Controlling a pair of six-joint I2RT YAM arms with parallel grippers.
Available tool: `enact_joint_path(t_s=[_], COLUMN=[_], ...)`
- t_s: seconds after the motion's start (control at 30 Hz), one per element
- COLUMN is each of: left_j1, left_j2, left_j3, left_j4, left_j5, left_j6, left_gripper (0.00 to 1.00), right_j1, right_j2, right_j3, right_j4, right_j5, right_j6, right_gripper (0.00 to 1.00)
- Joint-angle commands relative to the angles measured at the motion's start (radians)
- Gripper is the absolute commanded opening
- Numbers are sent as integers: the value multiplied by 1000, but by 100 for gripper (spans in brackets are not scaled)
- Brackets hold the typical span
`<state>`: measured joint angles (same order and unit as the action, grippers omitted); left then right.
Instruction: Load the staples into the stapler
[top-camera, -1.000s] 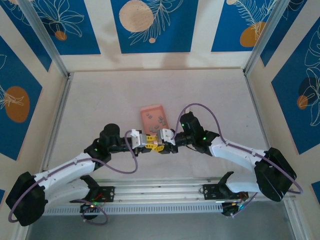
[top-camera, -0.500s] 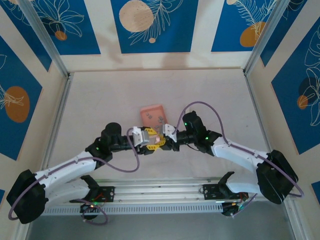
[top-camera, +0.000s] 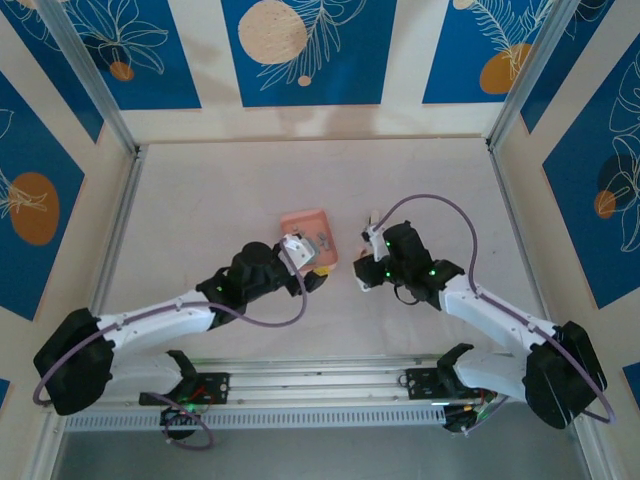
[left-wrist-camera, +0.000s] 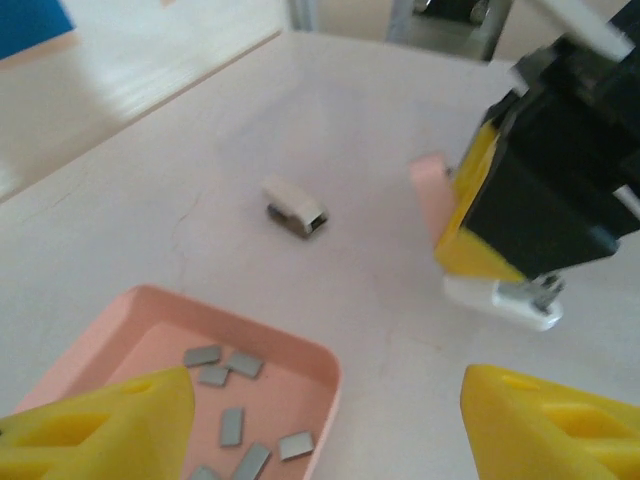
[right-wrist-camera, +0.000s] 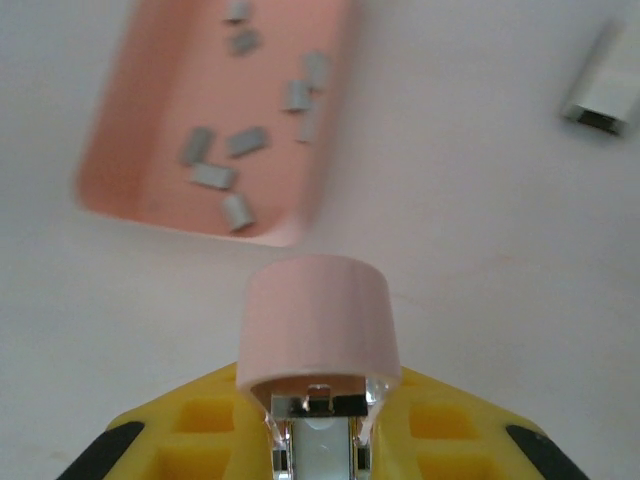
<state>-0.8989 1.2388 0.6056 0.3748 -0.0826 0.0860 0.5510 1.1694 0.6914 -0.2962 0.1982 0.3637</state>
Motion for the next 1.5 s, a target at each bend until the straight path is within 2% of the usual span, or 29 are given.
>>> enact_joint_path(t_s=[0.0, 0.3, 0.73, 0.97, 1.07, 1.23, 1.47], left_j1=[-17, -18, -14, -13, -13, -11, -2], left_j2=[29, 61, 69, 69, 71, 65, 48], left_j3=[38, 9, -8, -10, -13, -12, -18], left_j4=[-1, 10, 30, 32, 40, 35, 27], left_j5=[-164, -234, -252, -267, -273, -275, -284], left_j6=[-65, -126, -136, -120, -114, -112, -112], left_gripper=[70, 73, 74, 74, 74, 74, 75], right_j1=[-8, 3, 11, 14, 14, 31, 13], right_j2=[53, 214, 421, 492, 506, 480, 346], right_j3=[61, 144, 256, 286, 284, 296, 350], right_j4=[-97, -144, -116, -99, -78, -111, -213], right_j5=[114, 183, 220, 207, 194, 198, 223], right_j6=[167, 268, 256, 240, 233, 220, 188], right_gripper=[9, 9, 9, 14, 20, 43, 54])
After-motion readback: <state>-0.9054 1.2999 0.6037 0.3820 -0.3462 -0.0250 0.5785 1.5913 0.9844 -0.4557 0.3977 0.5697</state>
